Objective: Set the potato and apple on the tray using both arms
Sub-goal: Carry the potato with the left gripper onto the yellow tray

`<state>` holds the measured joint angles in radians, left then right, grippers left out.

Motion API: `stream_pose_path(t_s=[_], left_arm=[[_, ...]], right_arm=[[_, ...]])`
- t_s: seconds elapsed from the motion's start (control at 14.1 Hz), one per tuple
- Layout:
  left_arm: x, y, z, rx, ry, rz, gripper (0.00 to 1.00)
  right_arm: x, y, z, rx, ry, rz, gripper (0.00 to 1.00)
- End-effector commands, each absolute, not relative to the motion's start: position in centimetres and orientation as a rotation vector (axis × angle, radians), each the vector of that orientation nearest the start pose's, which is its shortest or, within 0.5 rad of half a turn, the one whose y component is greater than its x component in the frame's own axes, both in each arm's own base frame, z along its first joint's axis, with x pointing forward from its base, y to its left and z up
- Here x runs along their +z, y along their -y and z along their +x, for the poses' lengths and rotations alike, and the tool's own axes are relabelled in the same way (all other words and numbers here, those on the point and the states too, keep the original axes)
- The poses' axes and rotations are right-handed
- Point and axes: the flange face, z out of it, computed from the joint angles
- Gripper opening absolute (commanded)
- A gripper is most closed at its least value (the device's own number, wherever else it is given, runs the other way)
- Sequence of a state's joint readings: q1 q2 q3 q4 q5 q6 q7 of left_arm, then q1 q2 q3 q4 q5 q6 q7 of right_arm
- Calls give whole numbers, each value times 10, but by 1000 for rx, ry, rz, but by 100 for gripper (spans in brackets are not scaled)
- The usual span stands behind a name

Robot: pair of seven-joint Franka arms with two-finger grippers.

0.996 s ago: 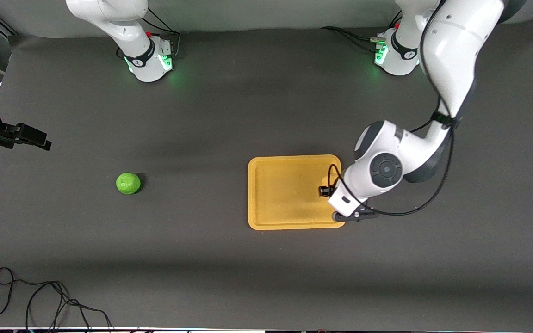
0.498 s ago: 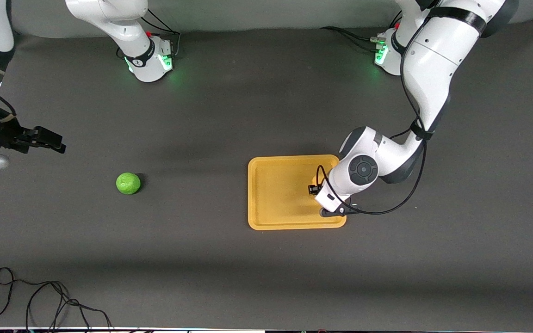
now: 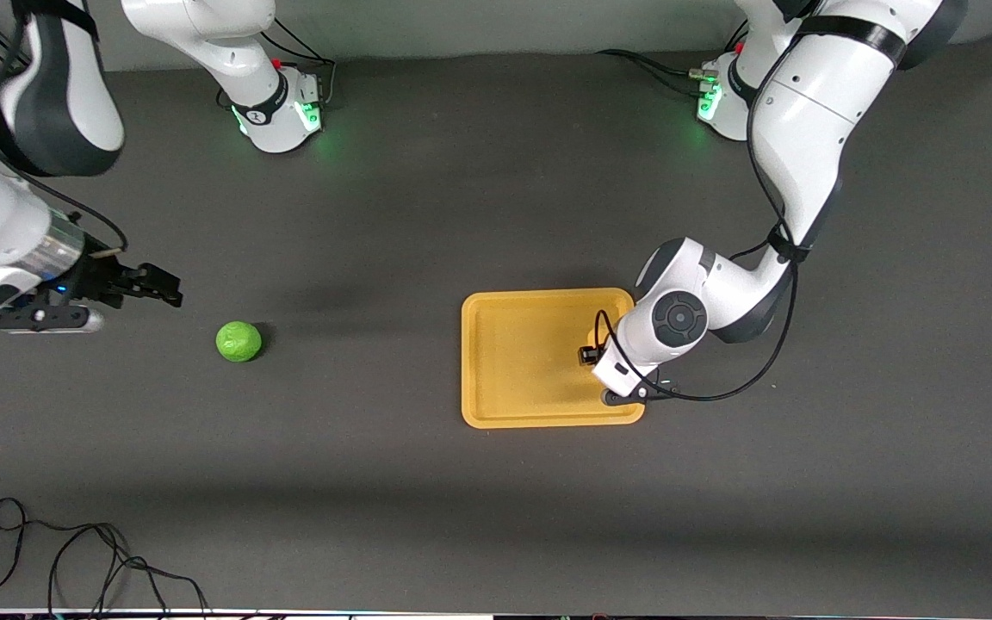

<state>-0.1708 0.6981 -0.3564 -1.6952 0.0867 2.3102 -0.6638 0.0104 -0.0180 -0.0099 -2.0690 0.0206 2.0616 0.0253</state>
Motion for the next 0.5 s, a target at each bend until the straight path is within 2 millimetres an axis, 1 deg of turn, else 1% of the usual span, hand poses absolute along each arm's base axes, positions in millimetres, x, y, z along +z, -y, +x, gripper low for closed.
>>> stream_pose_path(t_s=[0.0, 0.07, 0.14, 0.21, 0.43], left_arm=[[215, 312, 591, 182, 268, -3221, 100], [216, 311, 591, 183, 270, -3219, 100], [223, 309, 593, 185, 272, -3215, 100], [233, 304, 597, 185, 279, -3208, 100], [277, 284, 615, 150, 299, -3200, 100]], right_arm=[[384, 5, 516, -94, -7, -3114, 100], [360, 10, 516, -107, 26, -3117, 100], [337, 19, 519, -121, 31, -3122, 100], [314, 23, 523, -124, 30, -3126, 100], [255, 26, 527, -165, 51, -3138, 100]])
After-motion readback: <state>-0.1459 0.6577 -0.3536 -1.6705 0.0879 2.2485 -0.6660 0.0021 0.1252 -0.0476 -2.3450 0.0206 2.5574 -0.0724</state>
